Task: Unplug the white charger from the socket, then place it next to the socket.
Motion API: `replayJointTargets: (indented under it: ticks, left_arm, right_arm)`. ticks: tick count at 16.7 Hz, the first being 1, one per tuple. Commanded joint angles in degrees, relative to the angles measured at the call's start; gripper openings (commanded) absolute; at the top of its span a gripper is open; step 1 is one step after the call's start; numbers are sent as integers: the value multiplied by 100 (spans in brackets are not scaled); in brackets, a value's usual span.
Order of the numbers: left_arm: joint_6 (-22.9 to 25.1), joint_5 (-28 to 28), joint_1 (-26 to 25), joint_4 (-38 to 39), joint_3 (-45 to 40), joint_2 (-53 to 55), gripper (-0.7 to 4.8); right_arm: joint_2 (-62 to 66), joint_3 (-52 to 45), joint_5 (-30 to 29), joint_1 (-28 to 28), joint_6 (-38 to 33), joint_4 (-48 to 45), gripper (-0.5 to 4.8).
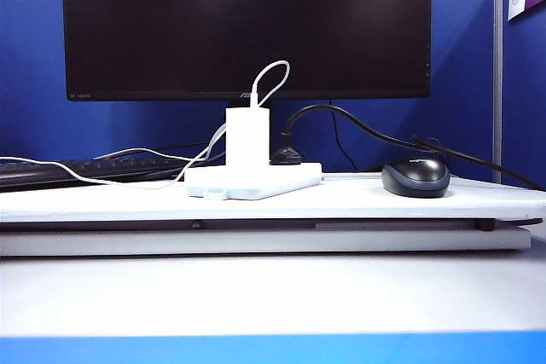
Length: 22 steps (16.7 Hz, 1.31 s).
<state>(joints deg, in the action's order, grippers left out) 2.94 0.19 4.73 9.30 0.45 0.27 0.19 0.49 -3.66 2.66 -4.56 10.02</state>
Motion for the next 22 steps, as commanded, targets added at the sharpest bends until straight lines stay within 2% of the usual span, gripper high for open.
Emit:
replayJointTargets:
  ticks: [1,7,9,11,12,14,17,19,22]
  left_arm:
    - [-20,-20,-2,81,-4,-2,-5]
    - [-52,-17,-2,42,-4,-2,-5]
    - [-302,-118,-2,-570,42,0,-5]
    - [-942,-715,-2,-518,463,66,-5]
    - [-1078,-837,-2,-590,708,170,-5]
    - [-1091,-852,-2,-772,1279,743,-5]
    - [-979,-776,-2,-997,2804,2564,-5]
    - [-758,-234,-2,-876,3783,3611,-5]
    - [-356,1499,0,-713,5252,5086,-5]
  right_arm:
    - [-11,-22,-9,0,-15,-26,-1]
    - [-13,-20,57,0,-17,-105,-1]
    - [-13,175,111,0,-638,-350,-2]
    - [-13,697,116,2,-922,-258,-2]
    - [-9,1032,118,0,-920,-201,-2]
    - [223,1738,118,0,-907,-175,-2]
    - [1392,3126,116,0,-896,-90,-2]
    - [2124,3869,103,0,-894,133,-2]
    - [3320,4990,-400,4,-885,192,-1]
